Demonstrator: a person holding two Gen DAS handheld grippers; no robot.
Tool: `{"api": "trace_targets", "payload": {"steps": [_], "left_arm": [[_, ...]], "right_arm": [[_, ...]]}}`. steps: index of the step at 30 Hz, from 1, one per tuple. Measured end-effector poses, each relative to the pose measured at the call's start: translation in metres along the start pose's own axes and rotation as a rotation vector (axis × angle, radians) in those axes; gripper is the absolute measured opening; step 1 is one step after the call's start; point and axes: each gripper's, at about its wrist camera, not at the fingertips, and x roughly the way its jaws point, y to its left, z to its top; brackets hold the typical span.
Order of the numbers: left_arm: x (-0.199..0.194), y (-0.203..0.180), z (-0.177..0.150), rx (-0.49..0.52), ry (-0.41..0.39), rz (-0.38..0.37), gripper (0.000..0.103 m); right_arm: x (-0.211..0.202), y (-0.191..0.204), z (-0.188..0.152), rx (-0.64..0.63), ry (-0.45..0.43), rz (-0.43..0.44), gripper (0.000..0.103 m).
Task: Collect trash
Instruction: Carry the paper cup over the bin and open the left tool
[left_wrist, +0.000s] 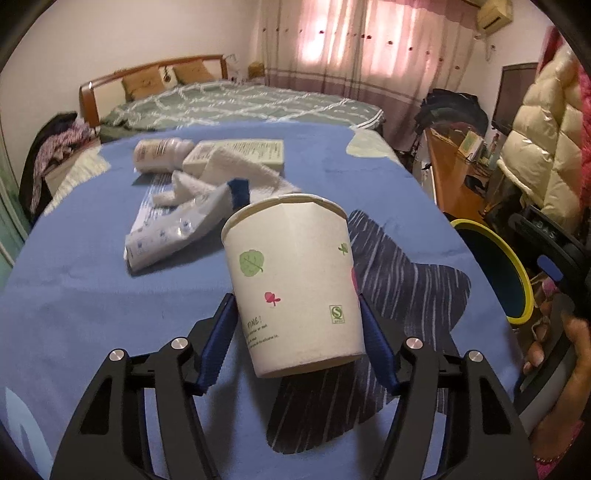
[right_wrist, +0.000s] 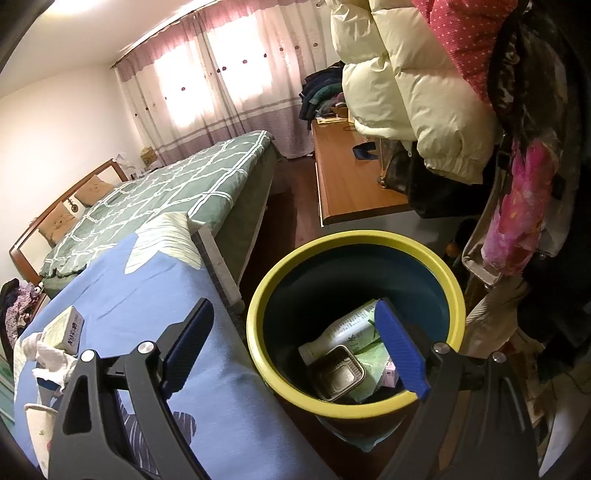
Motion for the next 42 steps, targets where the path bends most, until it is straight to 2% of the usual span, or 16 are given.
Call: {"api": "trace_targets", "payload": {"steps": [6, 11, 19, 30, 42], "left_arm": [[-0.019, -0.008, 0.007, 0.042, -0.055, -0.021, 0.064], [-0.026, -0.021, 0.018, 0.078, -0.068, -0.052, 0.064], [-0.018, -0.059, 0.043, 0.155, -0.055, -0.124, 0.064], [0.011, -0.164, 0.07, 0.289, -0.015, -0.245, 0.064], [0.061, -0.264, 0.074, 0.394, 0.084, -0.312, 0.064]], "right_arm": [[-0.006, -0.002, 0.001, 0.011, -0.028, -0.001, 0.084], [-0.014, -0.01, 0.003, 0.03, -0.031, 0.023, 0.084], [-0.033, -0.035, 0.004, -0.047, -0.042, -0.006, 0.084], [-0.046, -0.079, 0.001, -0.07, -0.038, -0.045, 0.084], [-0.048, -0.123, -0.004, -0.029, -0.028, -0.108, 0.084]]}}
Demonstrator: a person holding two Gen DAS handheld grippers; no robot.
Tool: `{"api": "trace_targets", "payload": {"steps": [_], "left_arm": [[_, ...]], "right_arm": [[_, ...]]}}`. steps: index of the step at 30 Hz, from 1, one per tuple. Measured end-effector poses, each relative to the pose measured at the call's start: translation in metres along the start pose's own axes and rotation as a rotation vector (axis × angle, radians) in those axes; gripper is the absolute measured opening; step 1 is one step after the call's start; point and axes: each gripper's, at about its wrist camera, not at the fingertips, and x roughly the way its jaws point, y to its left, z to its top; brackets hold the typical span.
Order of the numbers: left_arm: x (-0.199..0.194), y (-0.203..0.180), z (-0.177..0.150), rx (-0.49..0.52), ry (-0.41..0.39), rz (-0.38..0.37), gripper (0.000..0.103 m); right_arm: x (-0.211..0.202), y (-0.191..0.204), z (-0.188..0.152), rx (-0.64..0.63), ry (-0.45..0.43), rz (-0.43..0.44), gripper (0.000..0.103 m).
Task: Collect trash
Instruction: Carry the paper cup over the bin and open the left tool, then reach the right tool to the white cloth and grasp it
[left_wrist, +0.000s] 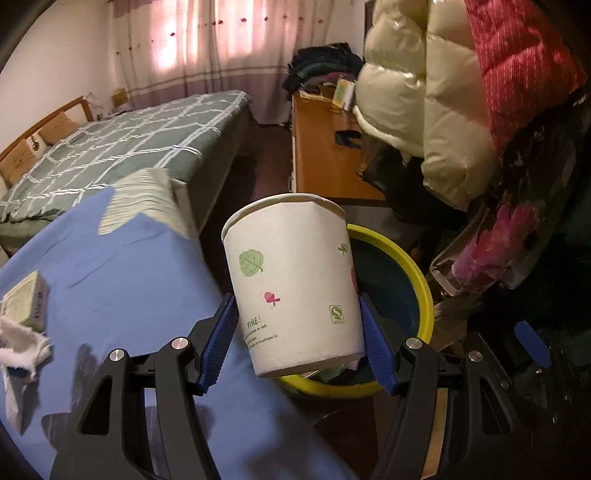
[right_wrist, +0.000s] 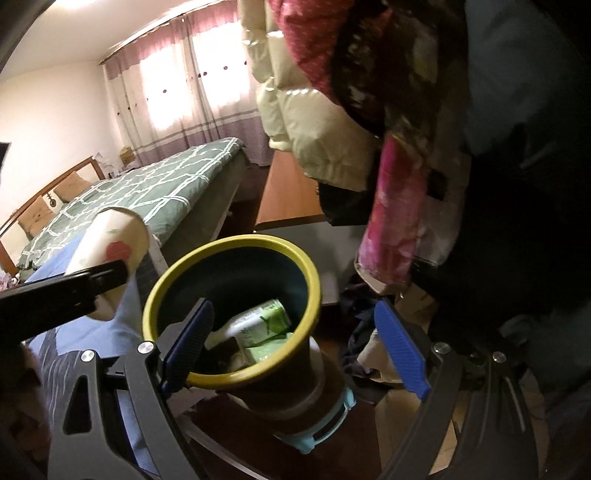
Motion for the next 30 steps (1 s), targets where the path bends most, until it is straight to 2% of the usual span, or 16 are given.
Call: {"api": "trace_targets", "payload": {"steps": [8, 9, 10, 11, 14, 20, 26, 30], "left_arm": [[0.033, -0.021, 0.009, 0.025, 0.044, 0.009, 0.067], [0.036, -0.021, 0.009, 0.028, 0.053, 0.015, 0.074], [0.037, -0.019, 0.009, 0.027, 0.057, 0.017, 0.085], [0.035, -0.017, 0.01, 0.022, 0.055, 0.021, 0.088], [0.024, -0.007, 0.011, -0.003, 0.032, 0.021, 0.089], [-0.031, 0.036, 0.002, -0.065, -0.059, 0.042, 0.094], [-0.1, 0.111, -0.025, -0.143, -0.17, 0.134, 0.097], [-0.137, 0.164, -0.05, -0.199, -0.216, 0.214, 0.098]], "right_arm": [[0.006, -0.012, -0.002, 0.028, 0.013, -0.008, 0.084], [0.007, -0.011, -0.002, 0.03, 0.015, -0.009, 0.084], [0.007, -0.012, -0.002, 0.031, 0.016, -0.011, 0.084], [0.007, -0.013, -0.002, 0.032, 0.016, -0.011, 0.084], [0.008, -0.014, -0.002, 0.034, 0.02, -0.007, 0.084], [0.007, -0.002, -0.003, 0.018, 0.024, 0.014, 0.084], [0.003, 0.026, -0.005, -0.03, 0.026, 0.046, 0.084], [-0.002, 0.055, -0.006, -0.076, 0.024, 0.071, 0.085]]}}
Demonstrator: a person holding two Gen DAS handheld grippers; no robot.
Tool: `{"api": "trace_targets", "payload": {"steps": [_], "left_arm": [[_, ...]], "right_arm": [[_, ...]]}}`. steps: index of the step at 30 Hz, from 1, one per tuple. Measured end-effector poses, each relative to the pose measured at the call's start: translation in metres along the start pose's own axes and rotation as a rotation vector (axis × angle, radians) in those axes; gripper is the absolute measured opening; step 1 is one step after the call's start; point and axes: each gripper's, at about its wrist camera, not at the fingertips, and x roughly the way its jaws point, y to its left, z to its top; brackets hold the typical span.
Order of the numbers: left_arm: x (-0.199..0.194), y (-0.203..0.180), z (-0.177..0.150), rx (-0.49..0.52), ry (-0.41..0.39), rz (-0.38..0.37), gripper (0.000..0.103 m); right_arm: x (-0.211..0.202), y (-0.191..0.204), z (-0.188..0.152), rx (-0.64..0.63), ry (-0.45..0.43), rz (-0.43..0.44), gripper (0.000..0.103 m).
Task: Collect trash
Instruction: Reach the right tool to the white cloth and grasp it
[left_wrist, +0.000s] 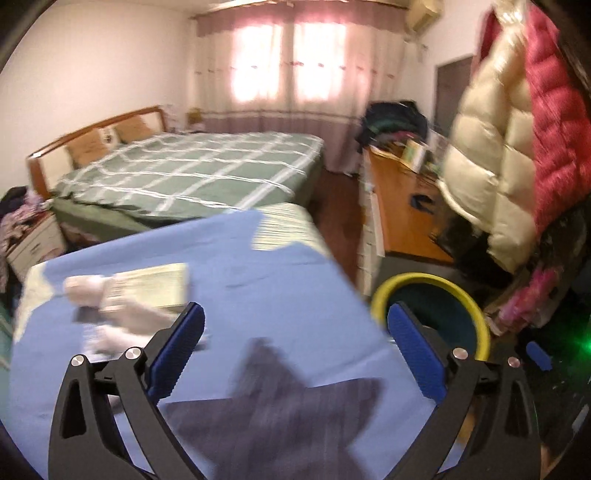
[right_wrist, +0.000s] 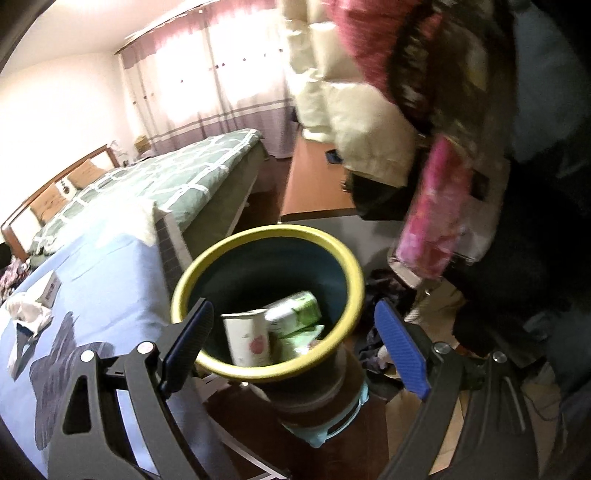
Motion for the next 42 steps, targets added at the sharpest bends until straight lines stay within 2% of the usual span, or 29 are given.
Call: {"api": "trace_targets", "payload": {"steps": [5, 13, 18, 21, 24, 26, 29, 33, 35, 38, 42], "left_arm": [[-0.028, 0.082, -0.014, -0.071, -0.037, 0.118, 0.098], [-0.065, 0.228, -0.051, -0.209, -0.083, 0.376, 0.098], [-0.078, 0.296, -0.078, -0.278, -0.11, 0.527, 0.098], [-0.081, 0.327, -0.093, -0.338, -0.11, 0.565, 0.098], [-0.083, 0.342, -0.104, -0.378, -0.111, 0.575, 0.098], [-0.085, 0.344, -0.108, -0.381, -0.112, 0.579, 0.098], [-0.086, 0.335, -0.106, -0.381, -0.124, 0.571, 0.098], [-0.081, 0.322, -0.103, -0.378, -0.119, 0.567, 0.098], [-0.081, 0.321, -0.102, -0.383, -0.115, 0.565, 0.098], [-0.079, 0.321, -0.103, -0.39, -0.105, 0.554, 0.098], [-0.079, 0.317, -0.102, -0.379, -0.102, 0.55, 0.098]], "right_arm": [[-0.004, 0.047, 0.001, -0.076, 0.004, 0.047, 0.085], [-0.008, 0.144, -0.004, -0.21, 0.03, 0.184, 0.085], [-0.012, 0.217, -0.011, -0.296, 0.06, 0.309, 0.085], [-0.013, 0.257, -0.016, -0.344, 0.076, 0.371, 0.085], [-0.004, 0.294, -0.015, -0.378, 0.092, 0.408, 0.085], [0.009, 0.314, -0.013, -0.389, 0.123, 0.427, 0.077], [0.034, 0.338, -0.011, -0.404, 0.186, 0.438, 0.071], [0.064, 0.352, -0.015, -0.422, 0.253, 0.419, 0.064], [0.078, 0.354, -0.015, -0.412, 0.302, 0.425, 0.059], [0.089, 0.355, -0.02, -0.412, 0.352, 0.455, 0.056], [0.085, 0.364, -0.031, -0.466, 0.336, 0.454, 0.056]]}}
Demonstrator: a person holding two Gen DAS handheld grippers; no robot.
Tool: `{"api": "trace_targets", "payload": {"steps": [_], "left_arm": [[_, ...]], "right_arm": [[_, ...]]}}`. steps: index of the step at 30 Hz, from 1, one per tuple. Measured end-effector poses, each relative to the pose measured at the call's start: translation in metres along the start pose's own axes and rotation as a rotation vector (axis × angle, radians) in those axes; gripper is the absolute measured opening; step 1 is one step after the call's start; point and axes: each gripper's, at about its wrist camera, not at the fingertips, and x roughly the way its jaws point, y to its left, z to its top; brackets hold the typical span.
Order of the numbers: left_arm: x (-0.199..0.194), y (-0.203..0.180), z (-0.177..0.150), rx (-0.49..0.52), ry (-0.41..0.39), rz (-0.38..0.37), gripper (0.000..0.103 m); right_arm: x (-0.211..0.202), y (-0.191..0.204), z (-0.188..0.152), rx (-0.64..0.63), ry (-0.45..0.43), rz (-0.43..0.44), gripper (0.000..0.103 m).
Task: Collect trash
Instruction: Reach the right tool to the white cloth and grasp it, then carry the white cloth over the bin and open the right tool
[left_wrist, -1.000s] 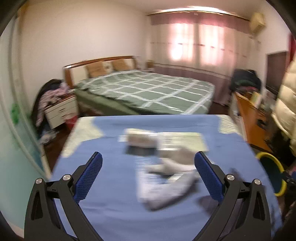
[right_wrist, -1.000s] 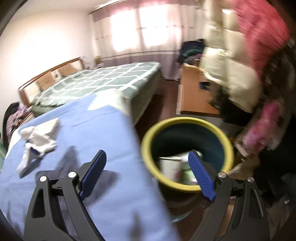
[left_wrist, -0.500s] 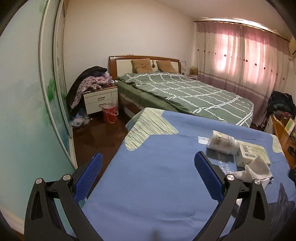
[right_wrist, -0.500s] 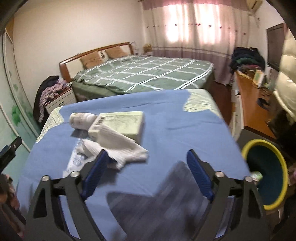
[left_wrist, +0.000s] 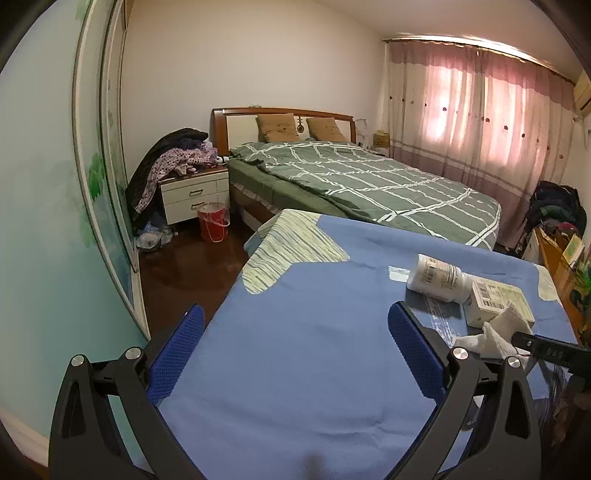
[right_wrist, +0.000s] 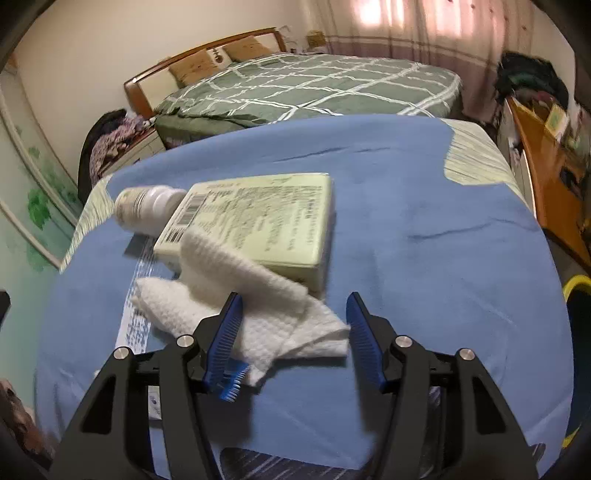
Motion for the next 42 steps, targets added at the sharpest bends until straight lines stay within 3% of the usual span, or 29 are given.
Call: {"api": "trace_targets", "payload": {"steps": [1, 2, 5, 16, 25, 34, 42], "left_arm": [[0.0, -0.001, 0.0, 0.003, 0.002, -0.002, 0.098], [0.0, -0.002, -0.001, 0.005, 0.003, -0.003, 0.098], [0.0, -0.005, -0.002, 0.013, 0.005, -0.005, 0.098], [0.001, -0.009, -0.005, 0.03, 0.012, -0.015, 0.098], [0.001, -0.012, -0.005, 0.042, 0.009, -0.019, 0.098], [0.0, -0.02, -0.009, 0.072, 0.009, -0.033, 0.098], [0.001, -0.028, -0.012, 0.102, 0.006, -0.051, 0.098]], "right_arm": [[0.0, 0.002, -0.001, -0.008, -0.003, -0.009, 0.043], [-0.001, 0.003, -0.001, -0.013, 0.001, -0.008, 0.021], [-0.007, 0.001, -0.002, -0.007, -0.001, 0.012, 0.006], [-0.088, 0.002, -0.008, -0.005, -0.157, 0.07, 0.005], [-0.148, -0.024, -0.015, 0.057, -0.287, 0.036, 0.005], [-0.188, -0.096, -0.036, 0.205, -0.382, -0.122, 0.005], [-0.209, -0.166, -0.056, 0.34, -0.444, -0.347, 0.005]]}}
